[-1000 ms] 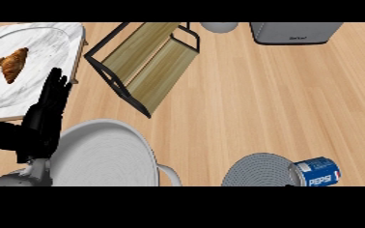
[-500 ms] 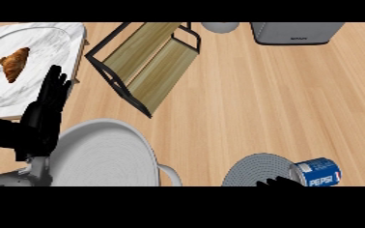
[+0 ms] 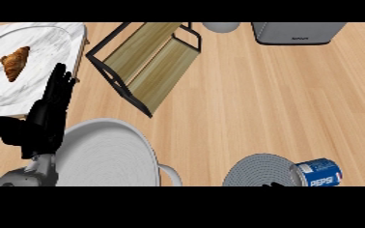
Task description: Pick the sweet potato from the placemat and place it in the tiered shelf
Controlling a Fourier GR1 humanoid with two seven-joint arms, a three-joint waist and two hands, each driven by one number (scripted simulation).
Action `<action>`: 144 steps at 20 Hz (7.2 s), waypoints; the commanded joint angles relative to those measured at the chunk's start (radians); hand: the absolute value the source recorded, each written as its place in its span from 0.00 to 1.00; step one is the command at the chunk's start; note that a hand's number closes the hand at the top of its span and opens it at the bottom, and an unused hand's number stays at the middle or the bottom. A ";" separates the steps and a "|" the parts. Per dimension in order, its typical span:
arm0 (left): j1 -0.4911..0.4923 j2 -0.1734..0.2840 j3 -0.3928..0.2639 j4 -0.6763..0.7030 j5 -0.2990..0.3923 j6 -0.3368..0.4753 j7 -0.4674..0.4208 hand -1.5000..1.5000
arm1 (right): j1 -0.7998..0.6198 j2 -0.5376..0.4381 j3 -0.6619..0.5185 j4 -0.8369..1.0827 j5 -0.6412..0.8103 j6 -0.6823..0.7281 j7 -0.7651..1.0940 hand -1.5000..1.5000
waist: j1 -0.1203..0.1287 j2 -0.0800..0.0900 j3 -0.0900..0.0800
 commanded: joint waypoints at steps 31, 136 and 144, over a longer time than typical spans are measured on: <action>-0.028 -0.106 0.119 0.030 -0.092 -0.113 0.013 0.50 | -0.078 0.180 0.139 0.469 0.331 -0.355 -0.262 1.00 | 0.005 0.002 0.000; -0.046 -0.150 0.172 -0.026 -0.144 -0.230 0.064 0.50 | -1.758 0.218 -0.579 1.981 -0.739 -0.298 -0.185 0.00 | 0.057 0.025 0.000; -0.046 -0.201 0.138 0.018 -0.181 -0.199 0.020 0.50 | -1.734 0.074 -0.603 2.007 -0.748 -0.092 -0.249 0.00 | 0.064 0.031 0.001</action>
